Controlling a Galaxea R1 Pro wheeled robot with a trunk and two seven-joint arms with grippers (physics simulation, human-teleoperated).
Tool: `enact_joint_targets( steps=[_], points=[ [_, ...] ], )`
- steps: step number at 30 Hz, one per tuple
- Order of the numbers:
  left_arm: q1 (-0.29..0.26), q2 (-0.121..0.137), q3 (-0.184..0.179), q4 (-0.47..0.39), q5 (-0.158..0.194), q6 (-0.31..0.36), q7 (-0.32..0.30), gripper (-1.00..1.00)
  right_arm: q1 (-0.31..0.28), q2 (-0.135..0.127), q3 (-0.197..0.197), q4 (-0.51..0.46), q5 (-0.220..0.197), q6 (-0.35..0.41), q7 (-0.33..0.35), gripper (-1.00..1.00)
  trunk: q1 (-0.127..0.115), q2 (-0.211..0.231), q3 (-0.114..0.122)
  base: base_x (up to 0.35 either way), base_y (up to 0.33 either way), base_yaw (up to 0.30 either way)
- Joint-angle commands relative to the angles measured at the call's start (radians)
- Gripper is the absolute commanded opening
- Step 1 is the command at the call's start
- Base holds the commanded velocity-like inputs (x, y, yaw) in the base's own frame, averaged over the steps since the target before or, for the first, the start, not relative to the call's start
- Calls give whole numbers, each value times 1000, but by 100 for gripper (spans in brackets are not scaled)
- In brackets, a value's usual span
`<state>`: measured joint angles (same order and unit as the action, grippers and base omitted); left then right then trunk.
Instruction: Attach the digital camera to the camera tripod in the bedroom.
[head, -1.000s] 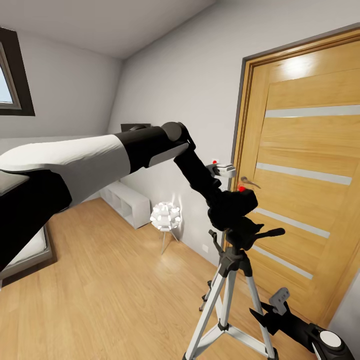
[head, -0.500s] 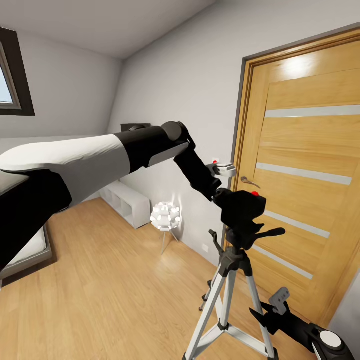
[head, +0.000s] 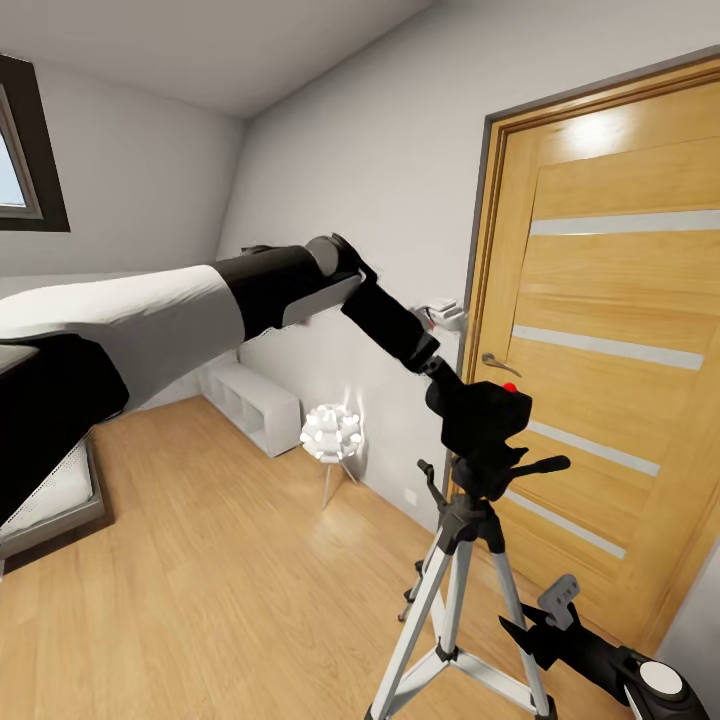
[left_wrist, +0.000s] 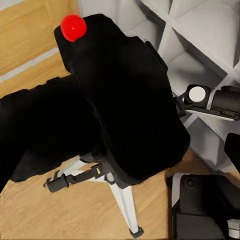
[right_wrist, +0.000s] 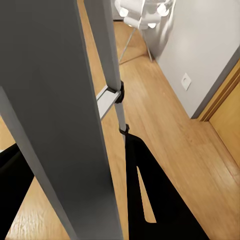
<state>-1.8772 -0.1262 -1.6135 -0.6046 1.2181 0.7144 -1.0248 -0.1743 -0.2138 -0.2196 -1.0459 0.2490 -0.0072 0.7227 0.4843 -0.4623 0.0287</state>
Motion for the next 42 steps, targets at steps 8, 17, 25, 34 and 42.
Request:
enact_joint_targets(
  steps=[8, 17, 25, 34, 42],
  points=[
    [3, 94, 66, -58, 16, -131, 3, 100, -1, 1, -3, -2, 2, 0, 6, -100, 0, -1, 0, 0, 0, 0],
    [4, 179, 137, -103, 18, -155, 12, 100, -1, 1, -3, -2, 2, 0, 7, -100, 0, -1, 0, 0, 0, 0],
    [19, 272, 147, -155, 44, -155, 34, 100, -1, 1, -2, -2, 3, 0, 6, 100, 0, -1, 0, 0, 0, 0],
    [51, 313, 149, -164, 103, -167, 38, 100, -1, 1, -1, -2, 3, 0, 9, 100, 0, -1, 0, 0, 0, 0],
    [72, 333, 148, -165, 112, -171, 38, 100, -1, 1, -2, -2, 3, 0, 12, 100, 0, -1, 0, 0, 0, 0]
  ],
)
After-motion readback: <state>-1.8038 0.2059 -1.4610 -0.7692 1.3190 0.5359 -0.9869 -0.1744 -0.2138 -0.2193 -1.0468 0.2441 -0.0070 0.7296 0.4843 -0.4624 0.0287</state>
